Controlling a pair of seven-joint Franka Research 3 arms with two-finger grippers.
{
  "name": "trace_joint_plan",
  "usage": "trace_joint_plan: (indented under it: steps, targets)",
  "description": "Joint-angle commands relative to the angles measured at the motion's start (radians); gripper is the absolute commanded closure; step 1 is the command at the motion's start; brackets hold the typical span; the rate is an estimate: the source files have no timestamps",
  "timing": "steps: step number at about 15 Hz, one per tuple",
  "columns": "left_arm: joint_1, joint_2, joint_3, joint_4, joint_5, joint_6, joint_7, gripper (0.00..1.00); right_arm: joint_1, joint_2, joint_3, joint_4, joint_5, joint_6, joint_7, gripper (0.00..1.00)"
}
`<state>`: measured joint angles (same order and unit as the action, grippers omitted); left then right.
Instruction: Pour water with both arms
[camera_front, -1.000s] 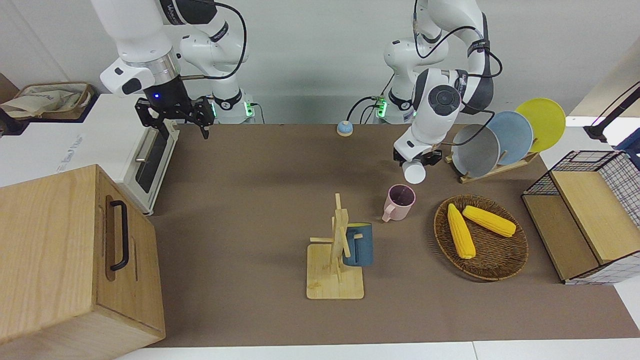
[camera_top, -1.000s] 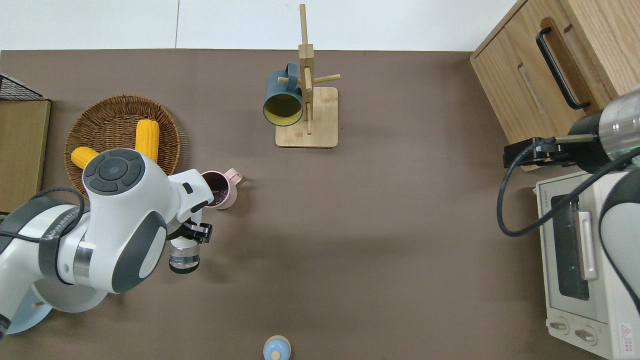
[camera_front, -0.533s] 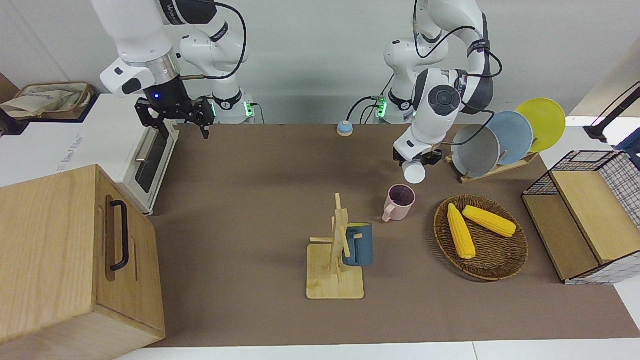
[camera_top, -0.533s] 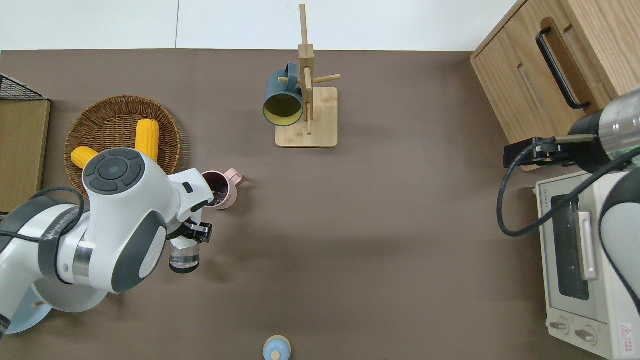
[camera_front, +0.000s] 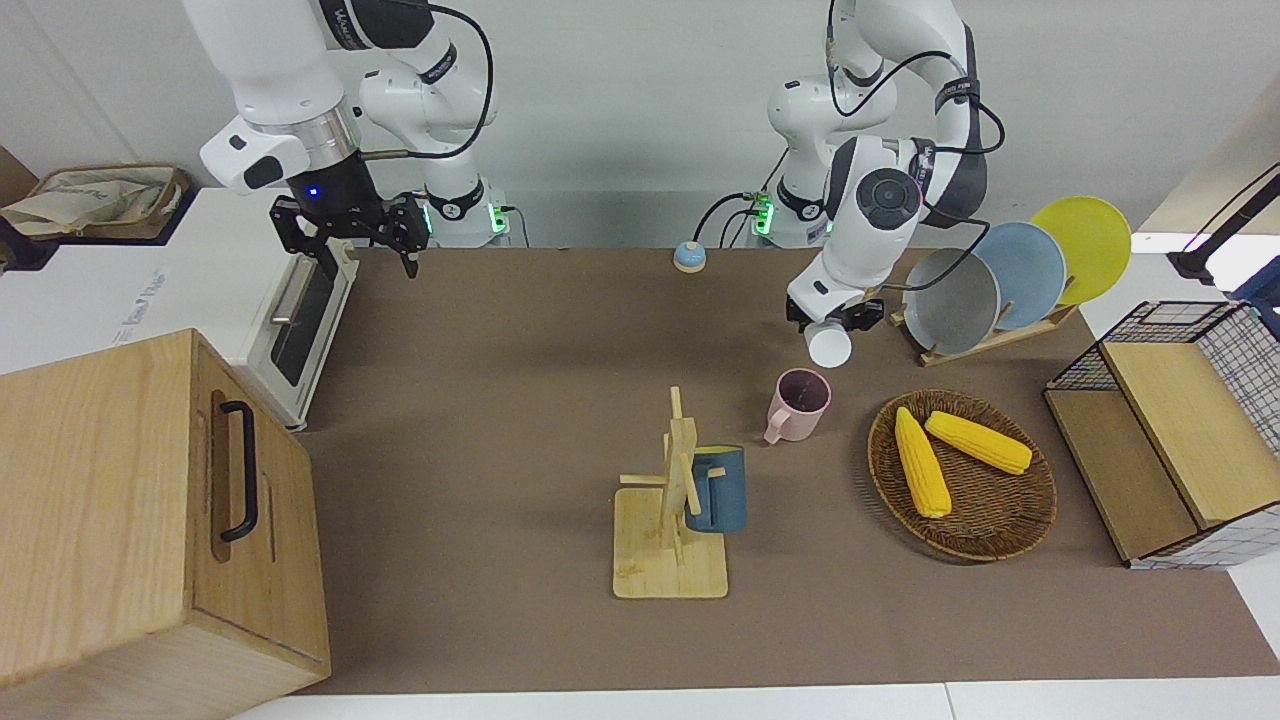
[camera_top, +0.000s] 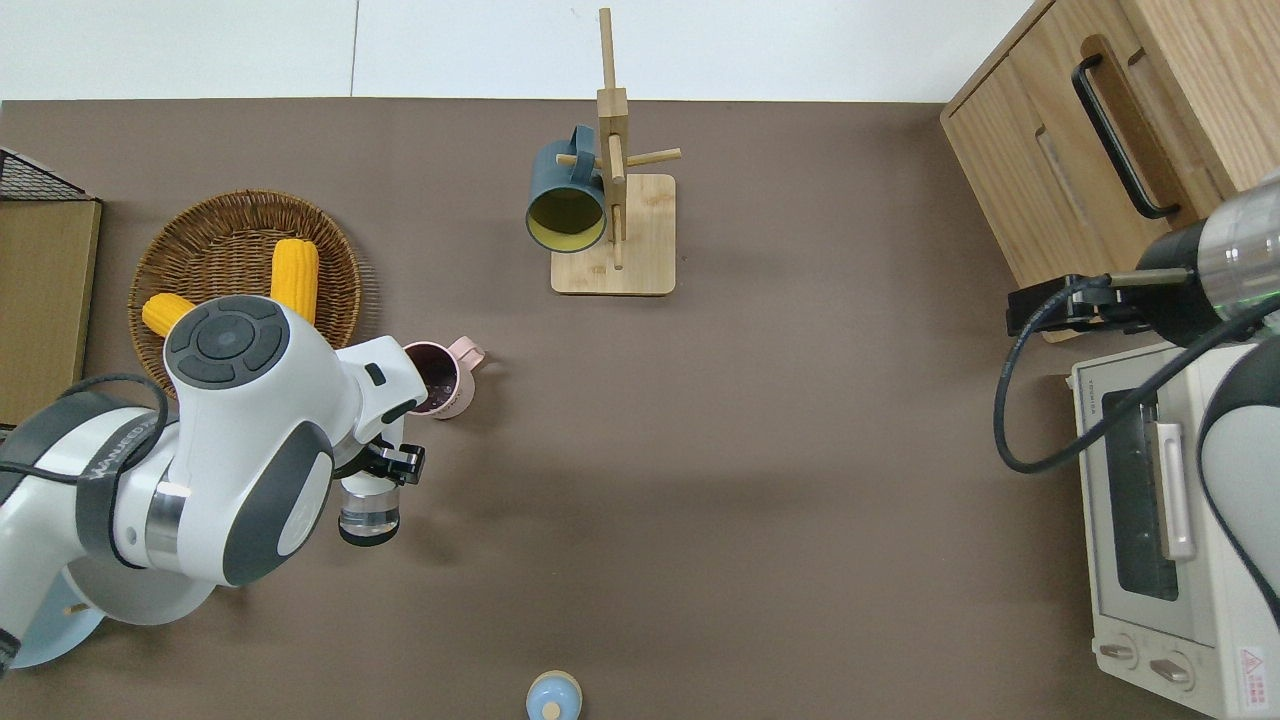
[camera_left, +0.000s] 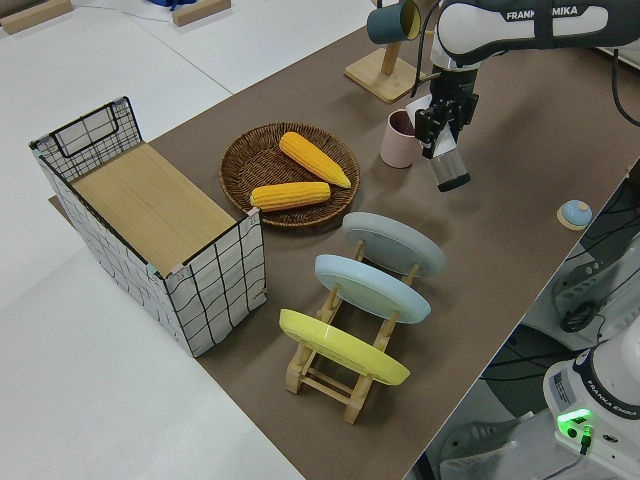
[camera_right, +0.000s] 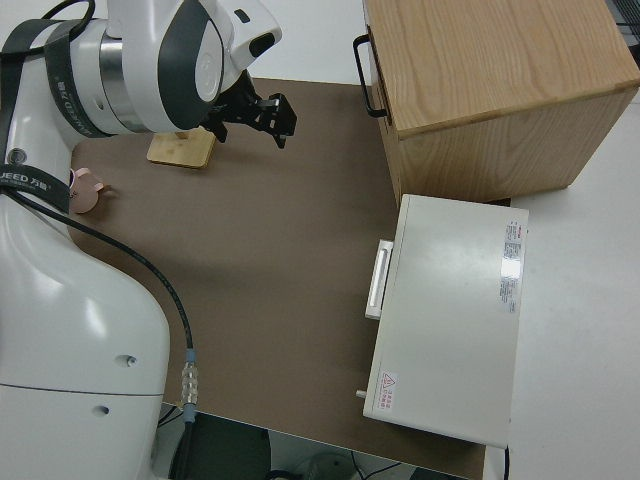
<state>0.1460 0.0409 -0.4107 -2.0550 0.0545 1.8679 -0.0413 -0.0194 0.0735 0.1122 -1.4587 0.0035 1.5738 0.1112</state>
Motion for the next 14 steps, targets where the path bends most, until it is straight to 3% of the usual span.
trace_joint_plan:
  steps: [1, 10, 14]
  targets:
    - [-0.011, -0.01, 0.003, 0.038, 0.016, -0.047, -0.026, 1.0, -0.008, -0.004, 0.006, 0.005, -0.005, -0.008, -0.01, 0.013]
    - [0.0, -0.067, 0.01, 0.046, -0.028, -0.069, -0.035, 1.0, -0.007, -0.004, 0.006, 0.005, -0.004, -0.008, -0.011, 0.015]
    - [0.001, -0.107, 0.016, 0.013, -0.071, -0.015, -0.035, 1.0, -0.007, -0.004, 0.006, 0.005, -0.004, -0.008, -0.011, 0.013]
